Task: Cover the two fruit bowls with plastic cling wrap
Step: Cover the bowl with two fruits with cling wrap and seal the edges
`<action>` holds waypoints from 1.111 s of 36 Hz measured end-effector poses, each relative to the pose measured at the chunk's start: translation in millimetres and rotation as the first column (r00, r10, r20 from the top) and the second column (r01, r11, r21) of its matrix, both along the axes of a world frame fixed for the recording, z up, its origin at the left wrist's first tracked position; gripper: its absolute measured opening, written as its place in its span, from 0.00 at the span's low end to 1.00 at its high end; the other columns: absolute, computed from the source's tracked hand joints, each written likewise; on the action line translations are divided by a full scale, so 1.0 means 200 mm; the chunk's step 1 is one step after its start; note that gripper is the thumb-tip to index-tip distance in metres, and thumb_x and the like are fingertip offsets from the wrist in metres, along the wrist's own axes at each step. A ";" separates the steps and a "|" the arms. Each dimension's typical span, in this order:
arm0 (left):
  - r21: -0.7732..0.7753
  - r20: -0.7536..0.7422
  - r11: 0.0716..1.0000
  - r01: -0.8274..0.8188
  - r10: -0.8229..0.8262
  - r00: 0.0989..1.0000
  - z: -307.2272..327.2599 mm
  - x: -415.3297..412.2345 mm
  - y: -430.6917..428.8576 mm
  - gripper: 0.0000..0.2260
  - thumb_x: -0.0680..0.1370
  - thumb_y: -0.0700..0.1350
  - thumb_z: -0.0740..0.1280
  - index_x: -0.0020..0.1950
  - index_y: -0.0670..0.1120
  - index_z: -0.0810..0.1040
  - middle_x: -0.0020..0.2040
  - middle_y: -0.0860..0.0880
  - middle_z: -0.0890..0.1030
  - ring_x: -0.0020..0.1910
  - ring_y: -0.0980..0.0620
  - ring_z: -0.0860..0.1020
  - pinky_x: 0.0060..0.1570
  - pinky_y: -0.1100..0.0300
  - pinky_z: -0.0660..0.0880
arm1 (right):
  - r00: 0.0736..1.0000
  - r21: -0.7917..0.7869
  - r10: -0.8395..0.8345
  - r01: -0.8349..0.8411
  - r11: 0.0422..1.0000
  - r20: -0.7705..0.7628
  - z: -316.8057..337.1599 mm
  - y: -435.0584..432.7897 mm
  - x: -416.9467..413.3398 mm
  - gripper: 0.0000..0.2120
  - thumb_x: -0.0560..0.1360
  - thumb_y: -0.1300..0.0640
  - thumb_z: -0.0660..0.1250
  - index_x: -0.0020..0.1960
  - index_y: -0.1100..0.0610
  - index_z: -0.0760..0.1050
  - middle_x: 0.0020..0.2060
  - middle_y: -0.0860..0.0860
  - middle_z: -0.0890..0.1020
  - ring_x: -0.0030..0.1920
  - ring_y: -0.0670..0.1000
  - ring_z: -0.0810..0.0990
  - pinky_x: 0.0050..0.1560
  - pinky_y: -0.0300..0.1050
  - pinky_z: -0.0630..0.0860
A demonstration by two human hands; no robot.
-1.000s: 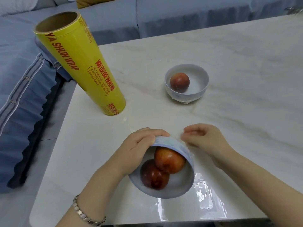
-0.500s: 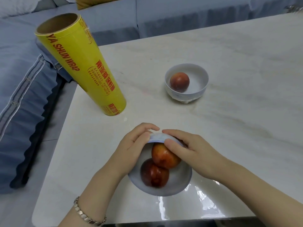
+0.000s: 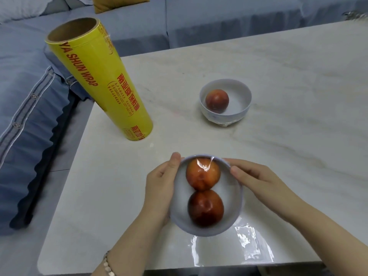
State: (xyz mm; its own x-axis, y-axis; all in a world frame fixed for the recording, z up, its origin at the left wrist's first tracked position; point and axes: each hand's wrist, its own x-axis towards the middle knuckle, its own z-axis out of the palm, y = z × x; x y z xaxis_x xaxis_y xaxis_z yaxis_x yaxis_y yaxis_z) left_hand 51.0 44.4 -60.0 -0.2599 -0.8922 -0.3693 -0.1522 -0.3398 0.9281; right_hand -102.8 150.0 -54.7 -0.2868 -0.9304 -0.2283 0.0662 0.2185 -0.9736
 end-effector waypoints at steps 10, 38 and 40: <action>-0.004 0.089 0.932 0.363 -0.361 0.928 0.01 -0.06 -0.13 0.11 0.74 0.40 0.62 0.41 0.49 0.84 0.48 0.51 0.83 0.52 0.54 0.79 0.52 0.67 0.73 | 0.999 0.027 -0.033 0.033 0.999 0.009 0.01 -0.03 -0.03 0.09 0.72 0.61 0.66 0.51 0.55 0.80 0.40 0.41 0.85 0.42 0.36 0.81 0.41 0.25 0.72; -0.288 0.244 0.827 0.483 -0.424 0.872 0.02 -0.02 -0.04 0.07 0.66 0.56 0.66 0.42 0.64 0.80 0.44 0.72 0.80 0.51 0.72 0.77 0.48 0.78 0.71 | 0.987 0.447 -0.085 0.015 0.895 0.138 0.15 -0.23 -0.15 0.12 0.80 0.59 0.56 0.38 0.58 0.65 0.28 0.51 0.69 0.18 0.44 0.74 0.22 0.32 0.64; -0.287 0.234 0.837 0.467 -0.411 0.881 0.01 -0.01 -0.04 0.07 0.66 0.56 0.65 0.42 0.64 0.80 0.45 0.70 0.81 0.51 0.70 0.77 0.49 0.76 0.72 | 0.979 0.482 -0.060 -0.043 0.875 0.197 0.16 -0.24 -0.15 0.10 0.80 0.59 0.58 0.40 0.59 0.67 0.28 0.52 0.72 0.19 0.44 0.75 0.22 0.32 0.65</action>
State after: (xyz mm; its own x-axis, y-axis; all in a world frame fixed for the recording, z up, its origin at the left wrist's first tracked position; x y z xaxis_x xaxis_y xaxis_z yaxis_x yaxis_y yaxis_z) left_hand 48.7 36.5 -57.4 -0.6166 -0.7732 -0.1482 -0.3653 0.1142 0.9239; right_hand -133.0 103.0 -23.7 -0.1947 -0.6873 -0.6998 0.2509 0.6548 -0.7129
